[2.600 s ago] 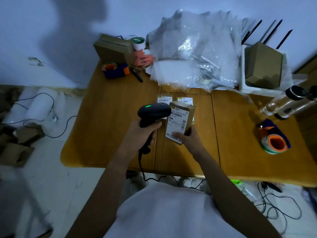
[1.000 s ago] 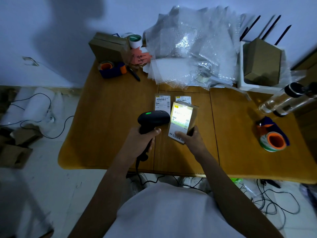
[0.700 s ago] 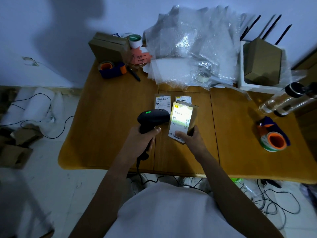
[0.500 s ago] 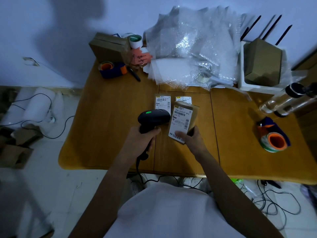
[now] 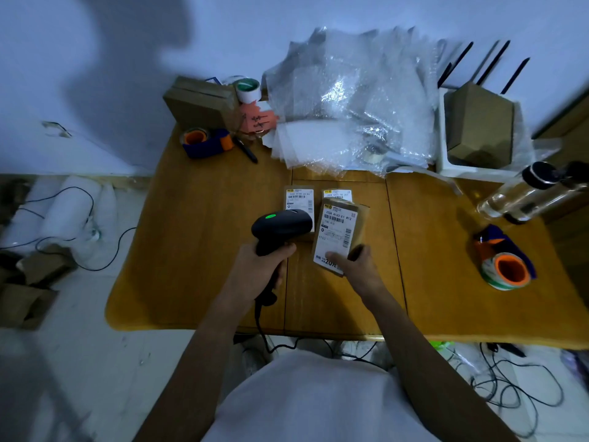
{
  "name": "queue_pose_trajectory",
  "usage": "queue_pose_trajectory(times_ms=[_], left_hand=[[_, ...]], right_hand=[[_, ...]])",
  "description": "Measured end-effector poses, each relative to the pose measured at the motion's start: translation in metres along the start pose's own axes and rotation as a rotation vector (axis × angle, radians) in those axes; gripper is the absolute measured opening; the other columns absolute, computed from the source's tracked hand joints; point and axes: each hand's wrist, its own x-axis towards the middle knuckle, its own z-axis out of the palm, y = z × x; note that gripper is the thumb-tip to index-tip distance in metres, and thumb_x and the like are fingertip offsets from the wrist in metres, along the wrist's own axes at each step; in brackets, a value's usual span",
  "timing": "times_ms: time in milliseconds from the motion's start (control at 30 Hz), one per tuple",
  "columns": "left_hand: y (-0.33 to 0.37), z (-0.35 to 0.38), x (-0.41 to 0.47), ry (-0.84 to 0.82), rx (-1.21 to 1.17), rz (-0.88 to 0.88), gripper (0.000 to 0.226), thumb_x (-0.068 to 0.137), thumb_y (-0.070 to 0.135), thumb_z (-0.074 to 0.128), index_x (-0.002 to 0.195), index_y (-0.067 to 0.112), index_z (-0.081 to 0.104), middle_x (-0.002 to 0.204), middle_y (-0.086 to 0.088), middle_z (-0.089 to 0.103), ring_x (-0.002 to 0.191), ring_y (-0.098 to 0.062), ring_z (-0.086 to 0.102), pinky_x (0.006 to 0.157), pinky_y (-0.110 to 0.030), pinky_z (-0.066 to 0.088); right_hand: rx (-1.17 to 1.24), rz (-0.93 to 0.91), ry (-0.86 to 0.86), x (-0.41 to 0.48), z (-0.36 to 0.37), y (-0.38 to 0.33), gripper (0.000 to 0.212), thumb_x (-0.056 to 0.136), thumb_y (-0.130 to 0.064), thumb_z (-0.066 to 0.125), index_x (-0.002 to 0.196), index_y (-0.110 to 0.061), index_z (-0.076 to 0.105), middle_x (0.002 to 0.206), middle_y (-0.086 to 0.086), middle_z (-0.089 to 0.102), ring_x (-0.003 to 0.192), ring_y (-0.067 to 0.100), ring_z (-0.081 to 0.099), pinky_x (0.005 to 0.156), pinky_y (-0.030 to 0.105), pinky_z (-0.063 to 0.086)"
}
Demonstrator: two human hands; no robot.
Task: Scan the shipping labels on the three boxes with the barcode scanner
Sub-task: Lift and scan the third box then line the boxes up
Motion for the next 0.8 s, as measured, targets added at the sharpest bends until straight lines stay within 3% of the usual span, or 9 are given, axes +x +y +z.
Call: queue_pose_trajectory(times_ms=[67,167,267,433,800], left_hand=[[0.003,0.001,0.002,-0.008,-0.019,0.001,0.020,0.092,0.024,0.072,0.086,0.007,0.065,0.060,-0.004,0.057,0.048,-0.014,0.053,0.051,-0.024,0.048],[0.008,0.001,0.005,-0.012,-0.014,0.010,0.019,0.092,0.025,0.072,0.085,0.008,0.064,0.061,-0.003,0.058,0.048,-0.013,0.054,0.051,-0.022,0.049],[0.014,0.002,0.010,-0.006,-0.010,0.030,0.021,0.092,0.026,0.072,0.089,0.007,0.065,0.061,-0.003,0.059,0.049,-0.015,0.054,0.052,-0.024,0.049],[0.022,0.004,0.015,-0.004,-0.043,0.043,0.015,0.092,0.025,0.071,0.094,0.012,0.065,0.061,0.000,0.059,0.051,-0.014,0.054,0.055,-0.026,0.050],[0.014,0.016,0.020,-0.009,-0.011,-0.010,0.024,0.091,0.026,0.073,0.100,0.006,0.066,0.062,-0.002,0.060,0.052,-0.016,0.056,0.054,-0.027,0.051]], right_hand=[[0.007,0.016,0.021,0.003,-0.005,0.000,0.058,0.085,-0.026,0.081,0.124,-0.016,0.039,0.111,0.004,0.063,0.097,0.018,0.067,0.071,0.028,0.058],[0.030,0.009,0.037,0.011,-0.016,0.003,0.062,0.084,-0.027,0.081,0.127,-0.015,0.039,0.117,0.008,0.062,0.102,0.023,0.067,0.081,0.037,0.060],[0.070,-0.016,0.039,0.019,-0.028,0.004,0.063,0.086,-0.024,0.079,0.134,-0.014,0.039,0.122,0.010,0.062,0.105,0.025,0.066,0.081,0.036,0.058],[0.163,-0.020,0.072,0.033,-0.047,0.004,0.075,0.087,-0.029,0.078,0.148,-0.016,0.036,0.126,0.007,0.062,0.110,0.026,0.065,0.092,0.043,0.057],[0.480,0.102,0.179,0.064,-0.075,0.007,0.059,0.082,-0.038,0.080,0.129,-0.008,0.060,0.119,0.012,0.072,0.111,0.027,0.069,0.082,0.039,0.060]])
